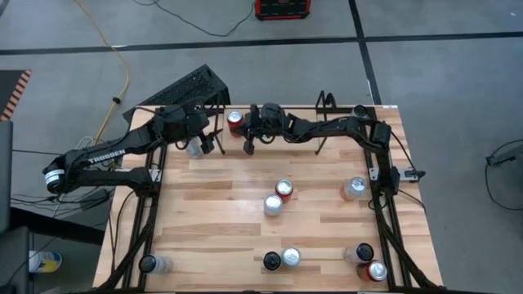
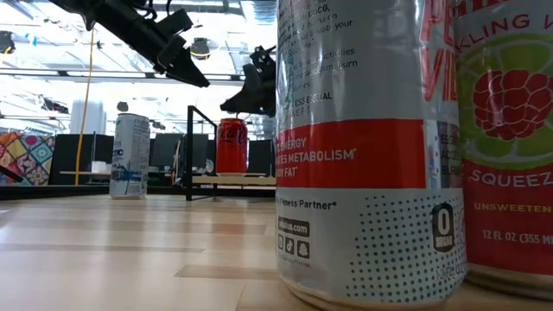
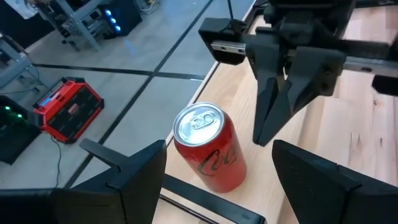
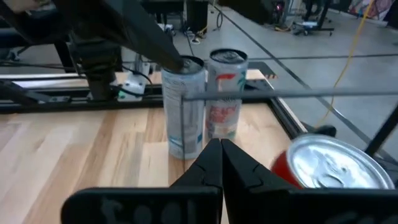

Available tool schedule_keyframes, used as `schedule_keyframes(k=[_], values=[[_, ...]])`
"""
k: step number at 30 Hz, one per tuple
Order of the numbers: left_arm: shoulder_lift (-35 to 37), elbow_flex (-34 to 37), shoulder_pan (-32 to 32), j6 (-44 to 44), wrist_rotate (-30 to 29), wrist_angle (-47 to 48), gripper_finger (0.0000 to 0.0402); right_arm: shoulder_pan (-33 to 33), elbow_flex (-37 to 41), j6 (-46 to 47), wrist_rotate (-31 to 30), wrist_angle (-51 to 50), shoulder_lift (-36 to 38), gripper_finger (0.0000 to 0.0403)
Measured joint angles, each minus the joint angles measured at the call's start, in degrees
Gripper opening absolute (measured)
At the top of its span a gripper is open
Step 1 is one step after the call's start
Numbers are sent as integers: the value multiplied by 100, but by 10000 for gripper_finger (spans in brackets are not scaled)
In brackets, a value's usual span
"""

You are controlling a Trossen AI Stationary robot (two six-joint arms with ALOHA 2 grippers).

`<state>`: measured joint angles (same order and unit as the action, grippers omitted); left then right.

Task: Place canned beverage on shelf
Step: Put the top left red black soda can on the shelf

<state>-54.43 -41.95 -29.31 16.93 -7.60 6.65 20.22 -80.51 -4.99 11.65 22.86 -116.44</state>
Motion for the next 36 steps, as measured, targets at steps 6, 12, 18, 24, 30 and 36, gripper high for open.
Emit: schedule_keyframes(k=[6,12,18,24,30,36], values=[[0,0,-5,11,80,-10,278,66,0,0,-61,-43,-9,20],[0,0,-5,-10,84,-10,278,106,0,1,-105,-51,-9,21],[0,0,-5,-102,128,-10,278,180,0,2,-157,-40,-9,21],[0,2,-5,-154,127,-10,278,217,0,0,-181,12,-9,21],[0,2,-5,-173,125,-10,278,217,0,-5,-428,31,-26,21],[0,2,-5,-173,121,-7,278,197,-7,30,-249,367,-186,21]])
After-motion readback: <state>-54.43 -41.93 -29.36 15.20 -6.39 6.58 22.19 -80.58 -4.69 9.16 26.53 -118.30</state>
